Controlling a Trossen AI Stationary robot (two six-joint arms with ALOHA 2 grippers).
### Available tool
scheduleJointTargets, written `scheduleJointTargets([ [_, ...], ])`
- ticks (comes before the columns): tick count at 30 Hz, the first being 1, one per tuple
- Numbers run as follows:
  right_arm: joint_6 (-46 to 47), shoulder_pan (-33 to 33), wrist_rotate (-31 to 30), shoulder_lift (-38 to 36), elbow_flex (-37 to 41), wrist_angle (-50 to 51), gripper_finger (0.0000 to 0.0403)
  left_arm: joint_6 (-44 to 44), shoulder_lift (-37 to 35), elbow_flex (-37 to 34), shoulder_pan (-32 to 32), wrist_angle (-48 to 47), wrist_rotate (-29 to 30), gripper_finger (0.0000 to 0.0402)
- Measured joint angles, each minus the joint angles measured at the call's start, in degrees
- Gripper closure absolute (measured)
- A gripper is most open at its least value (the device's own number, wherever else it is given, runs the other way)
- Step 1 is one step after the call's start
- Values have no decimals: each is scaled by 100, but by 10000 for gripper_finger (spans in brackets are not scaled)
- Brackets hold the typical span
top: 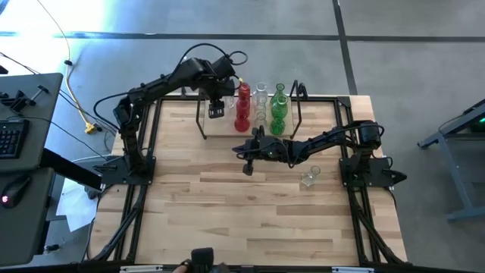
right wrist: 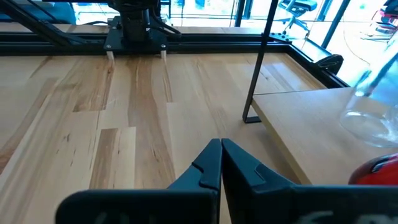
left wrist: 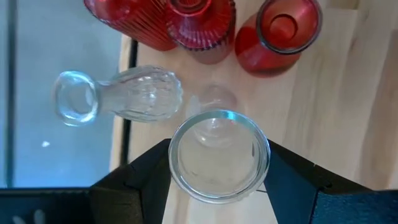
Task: Sort vases onto shelf
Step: Put the bottom transparent vase aligned with the other transparent vase on the shelf
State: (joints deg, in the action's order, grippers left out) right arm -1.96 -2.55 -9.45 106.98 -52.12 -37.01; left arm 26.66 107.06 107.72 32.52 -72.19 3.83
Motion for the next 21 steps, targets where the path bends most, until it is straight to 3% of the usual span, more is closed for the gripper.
scheduleJointTargets([
  [21, 0, 0, 6, 0, 0, 4, 403, -93, 202, 0, 26, -1, -165, 179],
])
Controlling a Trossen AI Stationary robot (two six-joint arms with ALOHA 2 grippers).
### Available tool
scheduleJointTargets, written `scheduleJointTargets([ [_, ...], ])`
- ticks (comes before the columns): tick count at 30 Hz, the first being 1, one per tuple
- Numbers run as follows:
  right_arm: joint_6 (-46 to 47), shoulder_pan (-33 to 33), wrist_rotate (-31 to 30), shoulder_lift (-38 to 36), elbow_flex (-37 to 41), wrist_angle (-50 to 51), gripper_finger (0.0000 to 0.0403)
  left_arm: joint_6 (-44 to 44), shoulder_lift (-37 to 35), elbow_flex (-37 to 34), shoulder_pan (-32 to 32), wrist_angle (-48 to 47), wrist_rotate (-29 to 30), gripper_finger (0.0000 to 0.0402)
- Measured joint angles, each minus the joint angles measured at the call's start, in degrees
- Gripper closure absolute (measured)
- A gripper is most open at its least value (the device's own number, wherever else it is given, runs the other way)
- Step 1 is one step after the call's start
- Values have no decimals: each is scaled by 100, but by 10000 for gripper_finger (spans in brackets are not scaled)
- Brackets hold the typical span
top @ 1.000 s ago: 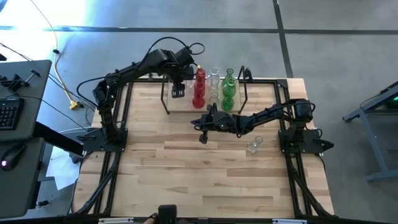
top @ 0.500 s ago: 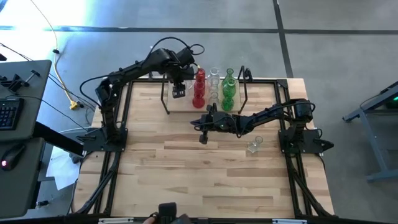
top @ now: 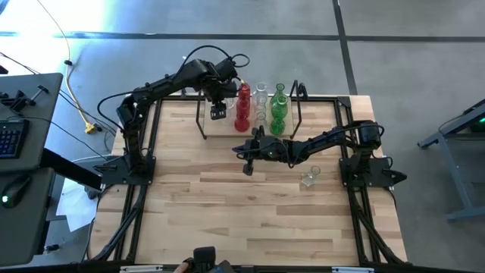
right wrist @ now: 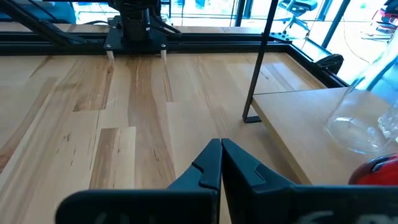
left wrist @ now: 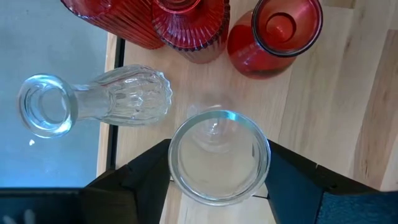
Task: Sort vases onto shelf
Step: Put the bottom transparent vase aligned with the other transparent vase on the shelf
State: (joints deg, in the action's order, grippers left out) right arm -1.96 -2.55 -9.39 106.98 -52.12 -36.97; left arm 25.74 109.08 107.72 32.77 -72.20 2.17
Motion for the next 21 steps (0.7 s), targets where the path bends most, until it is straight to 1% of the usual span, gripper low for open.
scheduleJointTargets([
  [16, 0, 0, 50, 0, 0, 9, 403, -256, 15, 0, 0, 50, 20, 174],
  [21, 0, 0, 59, 0, 0, 7, 403, -275, 15, 0, 0, 50, 20, 166],
])
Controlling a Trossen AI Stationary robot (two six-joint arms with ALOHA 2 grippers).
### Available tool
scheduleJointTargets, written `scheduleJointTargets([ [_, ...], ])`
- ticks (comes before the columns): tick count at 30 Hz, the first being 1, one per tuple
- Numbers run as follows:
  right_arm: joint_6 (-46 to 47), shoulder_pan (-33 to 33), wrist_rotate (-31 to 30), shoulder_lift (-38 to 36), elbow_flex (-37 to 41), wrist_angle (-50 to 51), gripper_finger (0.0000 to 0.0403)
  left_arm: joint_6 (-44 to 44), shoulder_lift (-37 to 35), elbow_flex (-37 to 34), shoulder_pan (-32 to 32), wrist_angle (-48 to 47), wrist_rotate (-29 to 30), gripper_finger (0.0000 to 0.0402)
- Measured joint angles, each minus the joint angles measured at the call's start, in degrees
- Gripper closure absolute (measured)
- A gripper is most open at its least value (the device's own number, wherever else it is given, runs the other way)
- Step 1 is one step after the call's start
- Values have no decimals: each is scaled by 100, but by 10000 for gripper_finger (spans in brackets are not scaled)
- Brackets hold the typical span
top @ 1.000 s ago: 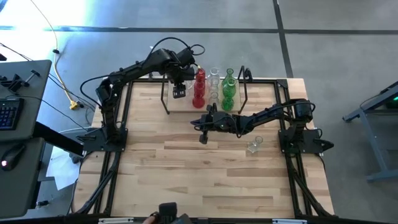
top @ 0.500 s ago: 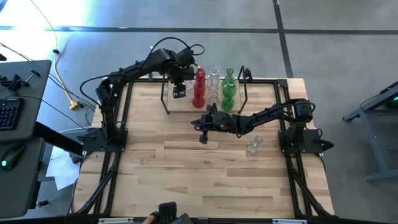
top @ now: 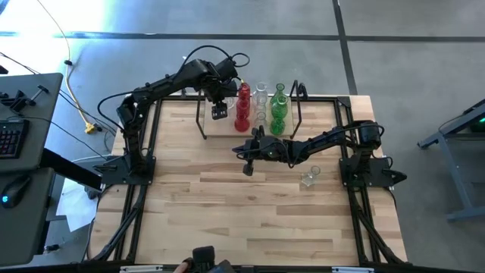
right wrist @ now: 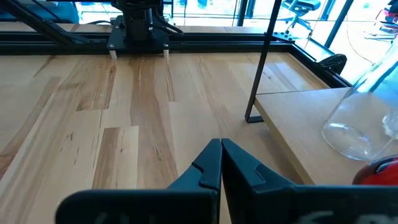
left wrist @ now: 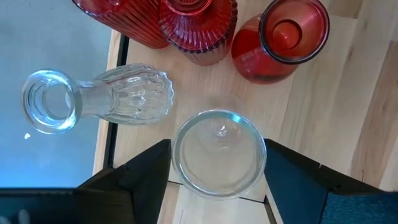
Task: Sort vases onto shelf
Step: Put the bottom transparent vase aligned with the other transparent vase on the shelf
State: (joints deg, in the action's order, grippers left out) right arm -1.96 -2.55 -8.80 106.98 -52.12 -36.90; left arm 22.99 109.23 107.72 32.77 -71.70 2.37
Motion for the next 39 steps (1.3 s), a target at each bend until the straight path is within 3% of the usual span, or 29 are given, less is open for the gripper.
scheduleJointTargets([
  [6, 0, 0, 2, 0, 0, 2, 403, 25, 0, 0, 0, 18, 35, 154],
  [11, 0, 0, 4, 0, 0, 2, 403, 216, -84, 12, -28, 44, 417, 153],
  [23, 0, 2, 4, 0, 0, 94, 403, 267, -172, 594, -430, -535, 542, 164],
  [26, 0, 0, 3, 0, 0, 111, 403, 159, -292, 582, -576, -745, 526, 196],
  [31, 0, 7, 3, 0, 0, 134, 403, -179, -659, -42, -664, -569, 371, 287],
  [36, 0, 7, 2, 0, 0, 135, 403, -387, -1074, -1069, -695, 263, 367, 377],
  [39, 0, 7, 2, 0, 0, 85, 403, -491, -1178, -1592, -702, 882, 293, 395],
])
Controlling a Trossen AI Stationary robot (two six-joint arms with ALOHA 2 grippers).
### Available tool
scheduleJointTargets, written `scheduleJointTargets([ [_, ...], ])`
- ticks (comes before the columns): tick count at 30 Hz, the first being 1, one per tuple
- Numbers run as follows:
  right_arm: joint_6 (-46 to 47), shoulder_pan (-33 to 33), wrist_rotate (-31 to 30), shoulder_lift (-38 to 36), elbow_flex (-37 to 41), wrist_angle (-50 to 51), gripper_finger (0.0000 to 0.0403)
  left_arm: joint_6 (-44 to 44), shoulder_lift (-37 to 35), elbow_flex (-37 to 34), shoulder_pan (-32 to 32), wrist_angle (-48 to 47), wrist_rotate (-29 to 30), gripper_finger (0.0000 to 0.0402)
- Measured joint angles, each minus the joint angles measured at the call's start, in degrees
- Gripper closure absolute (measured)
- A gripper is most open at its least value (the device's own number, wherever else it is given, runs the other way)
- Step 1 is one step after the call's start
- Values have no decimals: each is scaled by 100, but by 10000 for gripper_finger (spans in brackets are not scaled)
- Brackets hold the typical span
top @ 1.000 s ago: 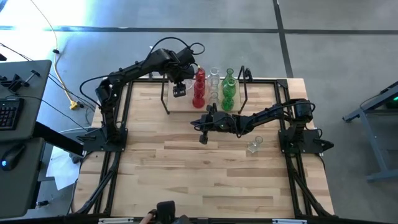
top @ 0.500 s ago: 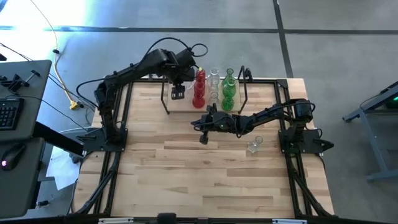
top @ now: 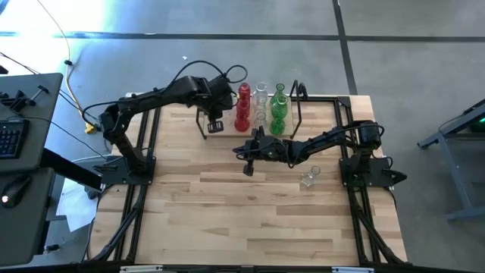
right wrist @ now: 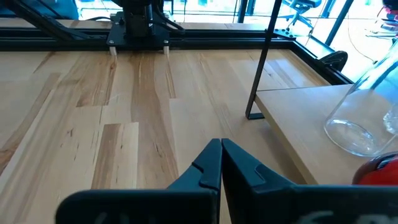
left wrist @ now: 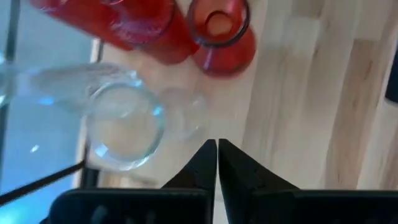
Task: Sort vases onto shelf
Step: Put the bottom transparent vase aligned with the other transparent vase on the shelf
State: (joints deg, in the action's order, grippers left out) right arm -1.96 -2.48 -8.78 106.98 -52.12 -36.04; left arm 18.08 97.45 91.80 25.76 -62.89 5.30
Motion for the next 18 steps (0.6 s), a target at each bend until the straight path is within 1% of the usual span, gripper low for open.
scheduleJointTargets([
  [3, 0, 0, 0, 0, 0, -18, 403, -45, 11, -291, 0, 290, -304, 392],
  [4, 0, 0, 0, 0, 0, -16, 403, -45, 34, -364, 0, 355, -302, 394],
  [9, 0, 0, 0, 0, 0, -50, 403, -105, 52, -671, 0, 850, 102, 400],
  [15, 0, 0, -2, 0, 0, -64, 403, -152, 50, -867, 52, 1238, 441, 401],
  [18, 0, 0, -2, 0, 0, -62, 403, -161, 50, -923, 77, 1375, 493, 401],
])
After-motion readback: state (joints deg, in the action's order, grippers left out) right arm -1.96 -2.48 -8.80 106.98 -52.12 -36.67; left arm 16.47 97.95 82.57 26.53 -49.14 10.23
